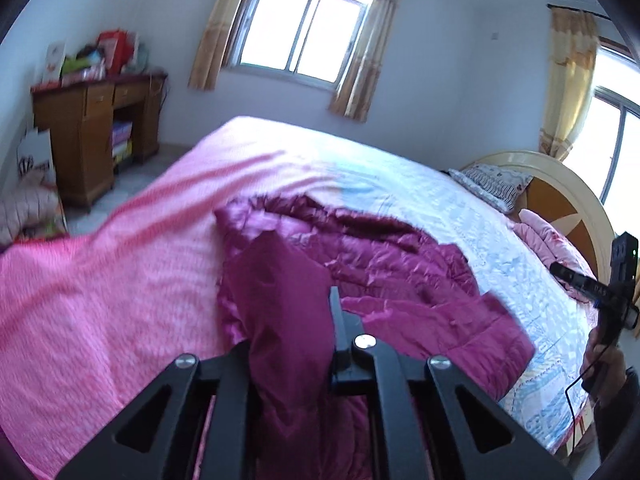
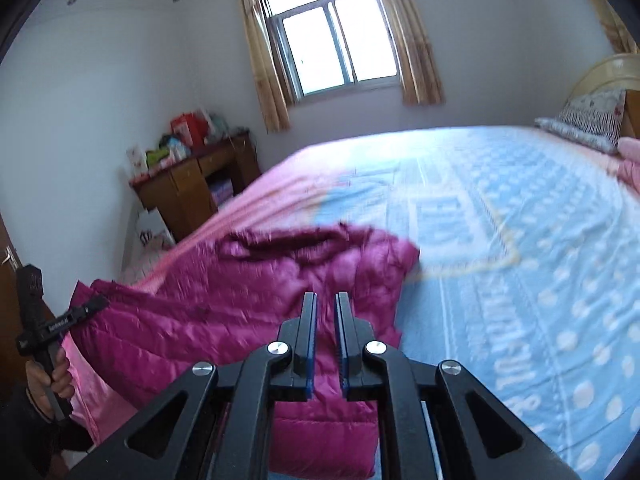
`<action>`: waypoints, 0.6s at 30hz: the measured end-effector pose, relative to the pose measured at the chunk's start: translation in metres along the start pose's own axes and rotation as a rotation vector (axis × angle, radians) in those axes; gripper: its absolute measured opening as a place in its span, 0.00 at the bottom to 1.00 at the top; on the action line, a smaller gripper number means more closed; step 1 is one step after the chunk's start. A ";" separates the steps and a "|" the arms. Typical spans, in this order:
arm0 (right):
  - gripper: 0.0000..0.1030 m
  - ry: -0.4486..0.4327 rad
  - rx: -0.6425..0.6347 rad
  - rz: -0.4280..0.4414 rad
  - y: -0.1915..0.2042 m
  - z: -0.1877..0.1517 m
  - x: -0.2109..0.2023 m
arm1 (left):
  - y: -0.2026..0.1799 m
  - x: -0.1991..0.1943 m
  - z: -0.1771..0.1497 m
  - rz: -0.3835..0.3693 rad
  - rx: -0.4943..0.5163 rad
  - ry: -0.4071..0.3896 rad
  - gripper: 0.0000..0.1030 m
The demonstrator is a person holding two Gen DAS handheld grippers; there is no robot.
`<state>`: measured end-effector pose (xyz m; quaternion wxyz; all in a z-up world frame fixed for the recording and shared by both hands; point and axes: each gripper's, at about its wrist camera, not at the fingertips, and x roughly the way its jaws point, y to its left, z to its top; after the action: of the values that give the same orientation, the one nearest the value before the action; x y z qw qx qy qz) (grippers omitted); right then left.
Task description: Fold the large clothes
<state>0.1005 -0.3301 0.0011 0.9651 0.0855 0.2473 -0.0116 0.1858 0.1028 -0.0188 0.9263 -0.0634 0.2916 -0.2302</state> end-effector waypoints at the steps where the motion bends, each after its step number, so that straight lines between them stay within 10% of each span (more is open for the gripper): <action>1: 0.08 -0.008 -0.007 -0.006 0.002 0.003 -0.001 | -0.002 0.000 0.002 0.000 0.012 -0.007 0.11; 7: 0.12 0.122 0.074 -0.006 -0.016 -0.007 0.031 | 0.000 0.018 -0.005 0.037 0.007 0.020 0.11; 11: 0.72 0.256 0.172 0.018 -0.043 -0.026 0.069 | 0.008 0.020 -0.011 0.039 -0.028 0.035 0.11; 18: 0.71 0.346 0.048 -0.007 -0.038 -0.041 0.116 | 0.005 0.024 -0.014 0.048 -0.022 0.054 0.11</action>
<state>0.1805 -0.3578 -0.0964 0.9057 0.1083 0.4098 -0.0062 0.1966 0.0963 -0.0437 0.9225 -0.0603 0.3207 -0.2062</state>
